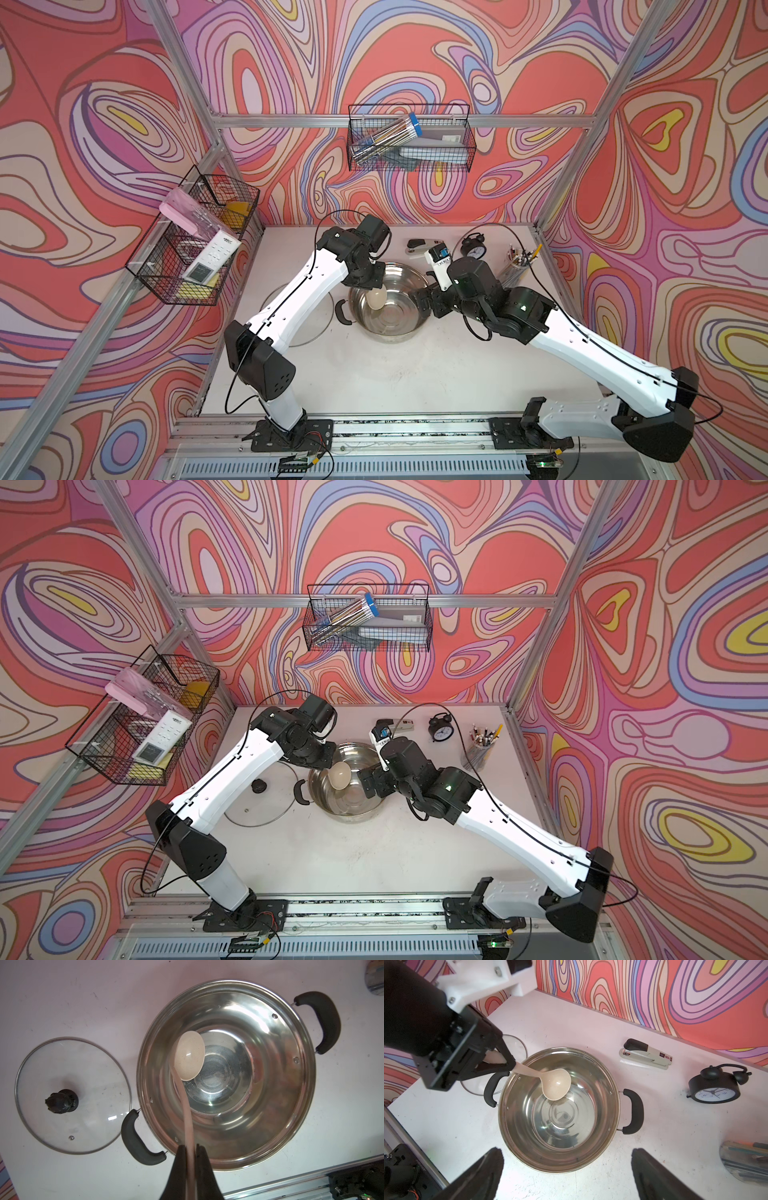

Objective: Stir the soup with a spoon
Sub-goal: Stir the soup in the pan with a stick.

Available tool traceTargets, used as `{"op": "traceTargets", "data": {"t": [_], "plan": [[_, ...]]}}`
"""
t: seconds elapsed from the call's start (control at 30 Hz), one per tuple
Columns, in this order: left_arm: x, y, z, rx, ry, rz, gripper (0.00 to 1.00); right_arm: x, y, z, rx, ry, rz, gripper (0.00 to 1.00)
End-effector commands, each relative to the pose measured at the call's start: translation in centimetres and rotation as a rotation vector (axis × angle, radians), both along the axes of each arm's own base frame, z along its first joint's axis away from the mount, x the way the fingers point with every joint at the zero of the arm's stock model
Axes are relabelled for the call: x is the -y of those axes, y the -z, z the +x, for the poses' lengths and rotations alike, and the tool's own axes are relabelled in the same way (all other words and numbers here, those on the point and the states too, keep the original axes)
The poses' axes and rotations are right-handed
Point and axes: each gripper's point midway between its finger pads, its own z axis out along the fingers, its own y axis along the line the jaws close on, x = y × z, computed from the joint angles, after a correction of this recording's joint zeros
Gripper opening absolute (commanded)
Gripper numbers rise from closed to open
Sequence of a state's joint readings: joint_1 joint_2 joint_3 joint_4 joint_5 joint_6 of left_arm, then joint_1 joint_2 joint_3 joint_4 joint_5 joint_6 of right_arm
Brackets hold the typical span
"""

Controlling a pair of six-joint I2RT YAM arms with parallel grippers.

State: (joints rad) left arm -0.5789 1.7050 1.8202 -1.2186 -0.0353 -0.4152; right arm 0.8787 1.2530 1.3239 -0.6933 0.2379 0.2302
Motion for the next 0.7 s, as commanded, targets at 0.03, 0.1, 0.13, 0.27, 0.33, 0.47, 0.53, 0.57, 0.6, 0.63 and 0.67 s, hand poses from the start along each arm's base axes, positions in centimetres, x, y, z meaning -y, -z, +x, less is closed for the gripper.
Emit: {"op": "traceTargets", "data": {"t": [0.03, 0.1, 0.13, 0.27, 0.33, 0.47, 0.53, 0.57, 0.6, 0.63, 0.67], "plan": [[3.7, -1.4, 1.0, 0.058, 0.079, -0.128, 0.00, 0.7, -1.0, -0.3, 0.024, 0.020, 0.021, 0.98], [4.8, -1.4, 0.6, 0.045, 0.104, -0.157, 0.00, 0.7, -1.0, -0.3, 0.025, 0.023, 0.020, 0.98], [5.2, -1.2, 0.4, 0.038, 0.111, -0.162, 0.00, 0.7, -1.0, -0.3, 0.024, 0.022, 0.019, 0.98], [6.5, -0.6, -1.2, 0.000, 0.151, -0.193, 0.00, 0.5, -1.0, -0.1, 0.023, 0.017, 0.016, 0.98], [6.8, -0.1, -2.2, -0.025, 0.161, -0.202, 0.00, 0.2, -1.0, -0.1, 0.019, 0.013, 0.019, 0.98], [6.5, 0.2, -4.3, -0.049, 0.170, -0.202, 0.00, -0.1, -0.7, 0.0, 0.011, 0.009, 0.024, 0.98], [5.8, 0.2, -5.3, -0.061, 0.160, -0.199, 0.00, -0.3, -0.7, 0.0, 0.011, 0.002, 0.027, 0.98], [5.4, 0.2, -5.8, -0.068, 0.157, -0.194, 0.00, -0.4, -0.6, 0.1, 0.009, 0.000, 0.029, 0.98], [4.9, 0.2, -6.2, -0.068, 0.149, -0.187, 0.00, -0.5, -0.6, 0.1, 0.009, -0.003, 0.032, 0.98], [4.2, 0.2, -6.6, -0.069, 0.137, -0.170, 0.00, -0.6, -0.5, 0.1, 0.007, -0.006, 0.033, 0.98], [3.5, 0.2, -6.9, -0.069, 0.124, -0.150, 0.00, -0.7, -0.5, 0.1, 0.006, -0.010, 0.036, 0.98]]}}
